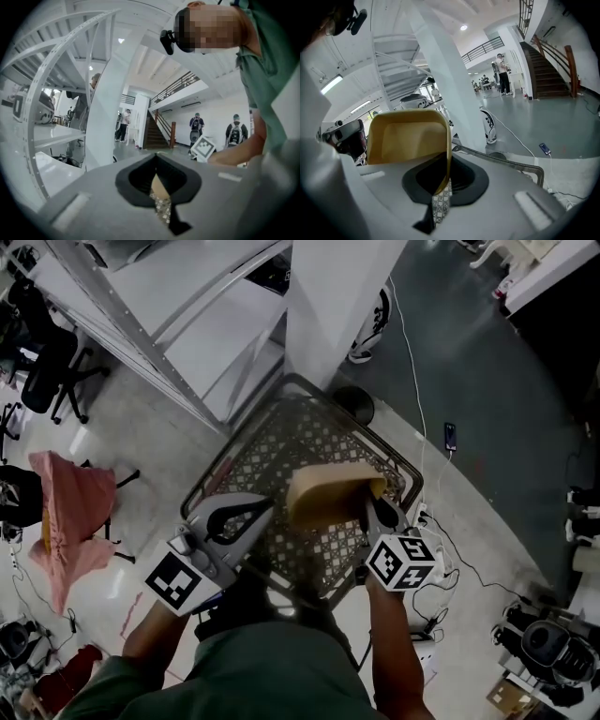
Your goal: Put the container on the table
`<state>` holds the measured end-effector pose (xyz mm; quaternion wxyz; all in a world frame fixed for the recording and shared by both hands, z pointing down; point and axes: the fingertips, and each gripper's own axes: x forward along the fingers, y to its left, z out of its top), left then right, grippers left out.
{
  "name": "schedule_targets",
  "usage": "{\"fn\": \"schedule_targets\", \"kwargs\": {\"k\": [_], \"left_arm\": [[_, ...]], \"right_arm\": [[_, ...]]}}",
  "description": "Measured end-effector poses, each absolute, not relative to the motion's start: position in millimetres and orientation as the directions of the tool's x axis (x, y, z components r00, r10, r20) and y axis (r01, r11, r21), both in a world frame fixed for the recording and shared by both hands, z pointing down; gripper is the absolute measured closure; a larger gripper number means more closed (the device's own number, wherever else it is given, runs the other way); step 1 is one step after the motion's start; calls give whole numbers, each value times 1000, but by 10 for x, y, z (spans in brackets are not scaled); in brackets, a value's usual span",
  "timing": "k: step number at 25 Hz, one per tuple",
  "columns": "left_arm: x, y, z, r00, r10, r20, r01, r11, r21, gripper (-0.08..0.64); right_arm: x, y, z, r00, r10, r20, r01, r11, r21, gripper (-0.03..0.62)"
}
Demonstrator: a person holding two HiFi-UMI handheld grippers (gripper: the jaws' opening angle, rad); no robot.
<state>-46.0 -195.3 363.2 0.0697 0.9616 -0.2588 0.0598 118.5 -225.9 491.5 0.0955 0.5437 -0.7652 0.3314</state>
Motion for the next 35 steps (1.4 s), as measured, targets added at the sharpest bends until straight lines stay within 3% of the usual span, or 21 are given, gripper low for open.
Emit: {"fn": "schedule_targets", "kwargs": {"k": [35], "left_arm": [[-101, -2118, 4337, 886, -402, 233, -447, -874, 192, 561]], "right_arm": [[1185, -2430, 5929, -399, -669, 628, -887, 107, -450, 583]]}}
